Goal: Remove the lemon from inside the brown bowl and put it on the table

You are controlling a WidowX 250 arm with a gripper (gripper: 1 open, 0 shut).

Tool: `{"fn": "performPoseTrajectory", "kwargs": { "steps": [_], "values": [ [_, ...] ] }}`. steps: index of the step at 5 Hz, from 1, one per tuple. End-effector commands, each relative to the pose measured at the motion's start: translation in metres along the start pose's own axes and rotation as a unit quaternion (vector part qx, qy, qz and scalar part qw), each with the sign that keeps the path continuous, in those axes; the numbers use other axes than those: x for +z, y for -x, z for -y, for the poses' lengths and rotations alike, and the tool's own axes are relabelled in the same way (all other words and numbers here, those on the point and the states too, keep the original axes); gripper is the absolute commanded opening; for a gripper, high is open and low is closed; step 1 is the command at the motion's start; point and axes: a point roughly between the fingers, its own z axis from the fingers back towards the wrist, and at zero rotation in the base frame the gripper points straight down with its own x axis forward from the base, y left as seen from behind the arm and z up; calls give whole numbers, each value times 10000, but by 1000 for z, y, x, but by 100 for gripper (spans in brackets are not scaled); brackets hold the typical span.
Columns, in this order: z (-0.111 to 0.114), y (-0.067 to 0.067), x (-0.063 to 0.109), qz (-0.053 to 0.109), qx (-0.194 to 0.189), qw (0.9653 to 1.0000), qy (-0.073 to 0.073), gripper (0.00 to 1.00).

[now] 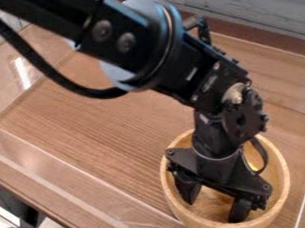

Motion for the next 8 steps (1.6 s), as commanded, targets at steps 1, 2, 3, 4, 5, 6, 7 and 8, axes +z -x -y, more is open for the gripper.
{"fn": "performPoseTrajectory", "kwargs": {
  "steps": [1,2,3,4,5,6,7,8],
  "values": [
    [5,-18,10,279,58,9995,112,100],
    [5,-24,13,337,76,9993,120,100],
    [6,-27,16,394,97,9991,92,100],
    [7,-30,19,437,126,9989,73,100],
    [8,-32,20,478,173,9987,55,100],
    [9,-33,20,512,218,9984,37,100],
    [10,-34,21,550,261,9981,23,100],
    [10,-35,21,581,314,9978,7,100]
  ]
}}
